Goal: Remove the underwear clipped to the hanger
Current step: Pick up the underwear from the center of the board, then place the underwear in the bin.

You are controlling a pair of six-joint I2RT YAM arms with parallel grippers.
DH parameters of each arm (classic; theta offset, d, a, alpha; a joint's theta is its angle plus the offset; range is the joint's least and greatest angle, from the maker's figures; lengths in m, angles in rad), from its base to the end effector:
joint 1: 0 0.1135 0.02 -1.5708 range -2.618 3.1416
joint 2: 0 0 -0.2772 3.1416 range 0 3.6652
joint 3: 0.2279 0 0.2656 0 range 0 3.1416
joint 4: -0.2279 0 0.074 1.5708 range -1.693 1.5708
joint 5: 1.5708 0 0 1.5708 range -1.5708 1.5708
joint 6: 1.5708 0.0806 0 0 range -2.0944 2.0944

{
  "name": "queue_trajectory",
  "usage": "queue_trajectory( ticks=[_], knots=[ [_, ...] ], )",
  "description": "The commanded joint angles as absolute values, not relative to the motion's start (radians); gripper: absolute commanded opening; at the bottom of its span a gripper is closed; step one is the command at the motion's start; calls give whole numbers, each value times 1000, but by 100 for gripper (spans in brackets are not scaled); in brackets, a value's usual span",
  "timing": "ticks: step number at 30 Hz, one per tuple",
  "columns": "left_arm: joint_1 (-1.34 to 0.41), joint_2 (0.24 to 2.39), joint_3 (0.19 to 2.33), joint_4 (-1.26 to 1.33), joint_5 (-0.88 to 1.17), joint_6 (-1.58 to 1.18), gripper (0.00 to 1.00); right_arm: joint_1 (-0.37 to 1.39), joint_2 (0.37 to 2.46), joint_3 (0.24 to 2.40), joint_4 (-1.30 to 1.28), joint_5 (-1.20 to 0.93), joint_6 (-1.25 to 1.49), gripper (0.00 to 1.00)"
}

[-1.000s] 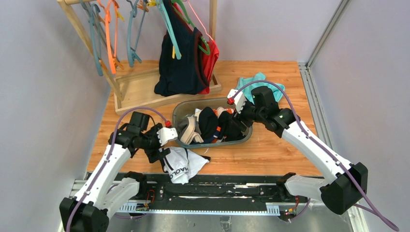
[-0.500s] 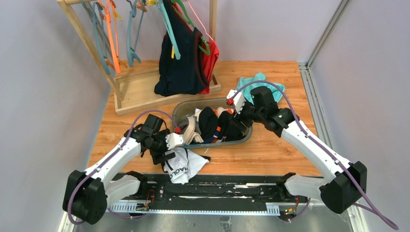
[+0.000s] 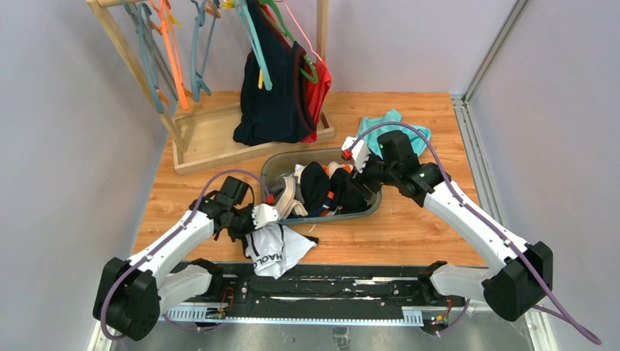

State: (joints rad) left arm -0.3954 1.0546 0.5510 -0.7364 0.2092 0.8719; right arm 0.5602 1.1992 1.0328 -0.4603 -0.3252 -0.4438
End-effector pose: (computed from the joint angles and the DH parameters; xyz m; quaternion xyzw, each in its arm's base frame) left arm 0.1674 -0.0880 0.1377 0.5947 0.7803 -0.0614 0.1834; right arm 0.2458 0.1845 0.2999 -0.4874 0.7350 0.1700 0.4396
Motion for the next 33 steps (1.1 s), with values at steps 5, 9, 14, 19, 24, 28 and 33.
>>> queue_trajectory(
  ticks=[5, 9, 14, 19, 24, 28, 33],
  knots=[
    [-403, 943, 663, -905, 241, 903, 0, 549, 1200, 1023, -453, -347, -460, 62],
    [-402, 918, 753, -995, 313, 900, 0, 549, 1195, 1023, -455, -374, -462, 62],
    [-403, 889, 874, -1064, 421, 887, 0, 549, 1186, 1021, -454, -416, -462, 62],
    [-403, 863, 1013, -1063, 558, 848, 0, 550, 1163, 1021, -453, -521, -468, 62],
    [-403, 902, 1182, -1056, 710, 793, 0, 560, 1139, 1028, -425, -694, -488, 62],
    [-403, 961, 1311, -1002, 762, 706, 0, 601, 1149, 1074, -428, -783, -503, 62],
    [-402, 1007, 1367, -786, 735, 477, 0, 628, 1172, 1149, -413, -870, -480, 62]
  ],
)
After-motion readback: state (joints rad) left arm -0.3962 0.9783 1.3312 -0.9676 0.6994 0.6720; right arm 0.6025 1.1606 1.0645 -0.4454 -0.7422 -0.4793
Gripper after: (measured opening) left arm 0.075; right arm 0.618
